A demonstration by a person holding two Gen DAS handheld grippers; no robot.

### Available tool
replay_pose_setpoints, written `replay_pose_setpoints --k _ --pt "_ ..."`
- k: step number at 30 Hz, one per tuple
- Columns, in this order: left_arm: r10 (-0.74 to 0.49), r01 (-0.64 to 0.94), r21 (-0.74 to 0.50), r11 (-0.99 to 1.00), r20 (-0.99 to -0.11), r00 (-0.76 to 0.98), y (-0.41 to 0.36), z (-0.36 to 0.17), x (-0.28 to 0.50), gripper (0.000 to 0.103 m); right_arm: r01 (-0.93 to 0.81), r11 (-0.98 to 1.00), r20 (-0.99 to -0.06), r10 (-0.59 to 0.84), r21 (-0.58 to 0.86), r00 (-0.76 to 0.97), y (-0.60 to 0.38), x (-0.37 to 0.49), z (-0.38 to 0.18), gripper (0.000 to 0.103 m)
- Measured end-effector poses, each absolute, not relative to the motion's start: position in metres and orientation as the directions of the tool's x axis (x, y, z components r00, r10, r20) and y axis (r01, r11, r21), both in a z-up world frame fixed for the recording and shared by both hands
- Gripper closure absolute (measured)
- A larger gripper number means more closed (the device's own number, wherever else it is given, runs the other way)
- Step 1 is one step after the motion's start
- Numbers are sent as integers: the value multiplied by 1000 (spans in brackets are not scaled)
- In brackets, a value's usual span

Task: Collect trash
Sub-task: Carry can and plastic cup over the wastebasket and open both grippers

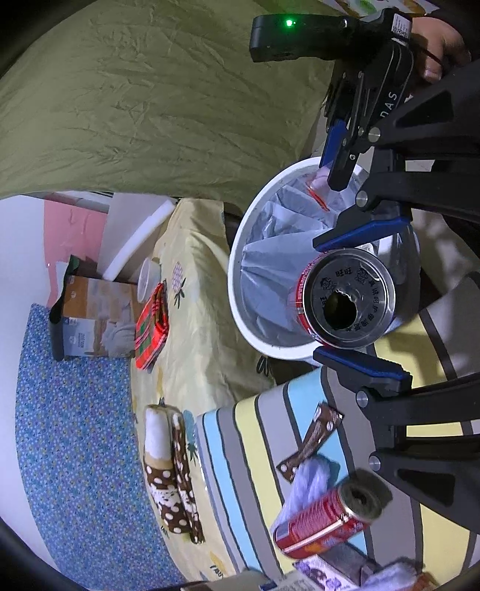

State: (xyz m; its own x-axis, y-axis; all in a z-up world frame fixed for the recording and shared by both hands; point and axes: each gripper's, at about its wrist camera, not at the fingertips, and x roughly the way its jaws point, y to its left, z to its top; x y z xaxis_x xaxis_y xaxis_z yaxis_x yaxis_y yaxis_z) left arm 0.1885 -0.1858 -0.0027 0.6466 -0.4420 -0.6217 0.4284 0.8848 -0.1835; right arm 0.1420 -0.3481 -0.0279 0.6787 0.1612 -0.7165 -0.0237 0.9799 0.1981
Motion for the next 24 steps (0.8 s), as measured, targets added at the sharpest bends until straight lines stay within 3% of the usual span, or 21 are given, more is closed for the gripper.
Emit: replay_pose_setpoints --k 24 --pt "-472 450 -205 869 -618 629 -190 -6 196 50 12 983 -729 127 182 673 -351 142 -24 70"
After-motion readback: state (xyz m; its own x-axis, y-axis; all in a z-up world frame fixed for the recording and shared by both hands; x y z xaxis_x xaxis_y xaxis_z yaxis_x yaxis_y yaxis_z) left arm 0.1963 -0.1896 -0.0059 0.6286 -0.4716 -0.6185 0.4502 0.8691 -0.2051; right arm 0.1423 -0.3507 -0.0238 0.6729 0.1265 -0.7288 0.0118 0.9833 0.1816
